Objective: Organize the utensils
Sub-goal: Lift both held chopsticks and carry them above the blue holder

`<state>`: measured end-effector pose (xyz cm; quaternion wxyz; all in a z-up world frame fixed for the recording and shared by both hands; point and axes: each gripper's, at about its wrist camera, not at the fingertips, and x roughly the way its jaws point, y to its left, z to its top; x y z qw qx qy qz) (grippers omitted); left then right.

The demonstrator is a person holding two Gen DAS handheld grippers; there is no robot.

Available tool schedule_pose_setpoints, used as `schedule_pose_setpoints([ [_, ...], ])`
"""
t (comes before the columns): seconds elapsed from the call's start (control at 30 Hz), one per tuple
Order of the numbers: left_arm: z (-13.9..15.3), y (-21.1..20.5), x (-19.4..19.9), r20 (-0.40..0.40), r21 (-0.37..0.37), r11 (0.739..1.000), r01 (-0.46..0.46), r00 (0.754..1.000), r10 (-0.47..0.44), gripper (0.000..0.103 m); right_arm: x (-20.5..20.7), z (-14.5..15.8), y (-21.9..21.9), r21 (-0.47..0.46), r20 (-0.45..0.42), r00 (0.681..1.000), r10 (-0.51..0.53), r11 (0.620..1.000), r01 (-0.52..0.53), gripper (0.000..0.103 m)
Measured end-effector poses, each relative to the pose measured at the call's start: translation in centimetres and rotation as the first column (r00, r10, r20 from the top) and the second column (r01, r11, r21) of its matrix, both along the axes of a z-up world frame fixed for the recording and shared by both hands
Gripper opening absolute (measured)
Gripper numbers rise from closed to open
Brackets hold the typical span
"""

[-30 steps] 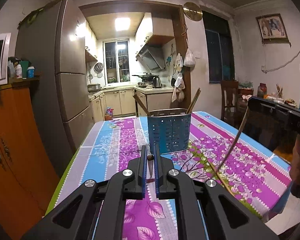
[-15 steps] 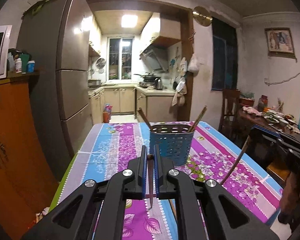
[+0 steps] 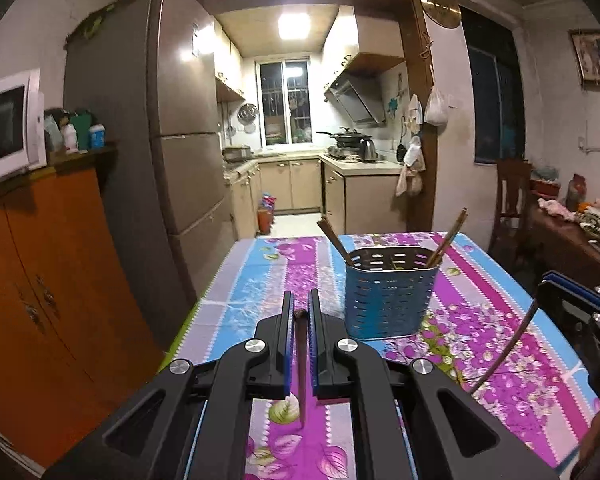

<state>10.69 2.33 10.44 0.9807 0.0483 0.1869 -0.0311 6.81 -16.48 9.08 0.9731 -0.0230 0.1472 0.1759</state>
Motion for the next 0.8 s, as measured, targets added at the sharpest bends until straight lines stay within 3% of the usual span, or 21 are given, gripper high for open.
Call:
schedule_pose_setpoints([
  [0.8, -0.5, -1.6, -0.8, 0.04, 0.072, 0.997, -0.02, 0.999, 0.017, 0.008, 0.2, 0.1, -1.2, -0.006, 0.001, 1.0, -0.022, 1.0, 0.022, 0.005],
])
